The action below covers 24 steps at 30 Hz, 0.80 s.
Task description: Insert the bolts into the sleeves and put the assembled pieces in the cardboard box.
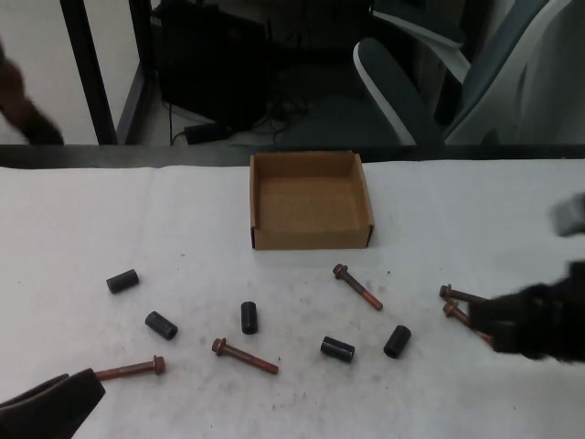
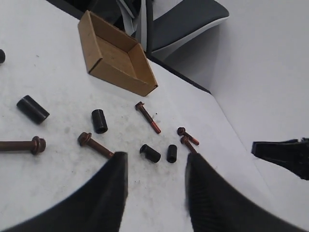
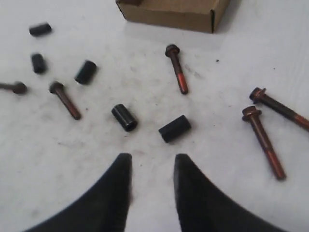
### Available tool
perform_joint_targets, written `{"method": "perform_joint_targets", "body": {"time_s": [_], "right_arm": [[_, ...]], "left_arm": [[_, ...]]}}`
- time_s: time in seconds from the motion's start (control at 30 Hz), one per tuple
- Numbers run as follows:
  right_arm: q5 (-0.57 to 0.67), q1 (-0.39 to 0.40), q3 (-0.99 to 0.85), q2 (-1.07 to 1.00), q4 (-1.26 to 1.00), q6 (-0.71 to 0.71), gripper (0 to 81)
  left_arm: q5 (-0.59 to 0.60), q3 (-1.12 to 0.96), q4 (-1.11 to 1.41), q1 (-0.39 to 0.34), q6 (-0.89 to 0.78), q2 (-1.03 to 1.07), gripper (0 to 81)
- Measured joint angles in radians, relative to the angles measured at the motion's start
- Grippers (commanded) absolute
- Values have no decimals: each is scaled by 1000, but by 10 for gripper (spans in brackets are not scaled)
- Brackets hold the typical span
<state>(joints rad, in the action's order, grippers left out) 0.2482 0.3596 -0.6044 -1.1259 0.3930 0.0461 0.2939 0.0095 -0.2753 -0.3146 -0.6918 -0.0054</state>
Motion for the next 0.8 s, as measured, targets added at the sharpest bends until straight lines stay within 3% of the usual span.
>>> {"method": "perform_joint_targets", "body": {"time_s": [0.2,0.33,0.8], "right_arm": [[-26,0,-180,-251,130,-148,321],[-115,0,-298,-418,231,-244,321],[-324,-2,-339,-510,271,-366,321]], "left_arm": [[0,0,27,0,0,0,378],[0,0,53,0,-1,0,378],[0,0,91,0,-3,0,378]]}}
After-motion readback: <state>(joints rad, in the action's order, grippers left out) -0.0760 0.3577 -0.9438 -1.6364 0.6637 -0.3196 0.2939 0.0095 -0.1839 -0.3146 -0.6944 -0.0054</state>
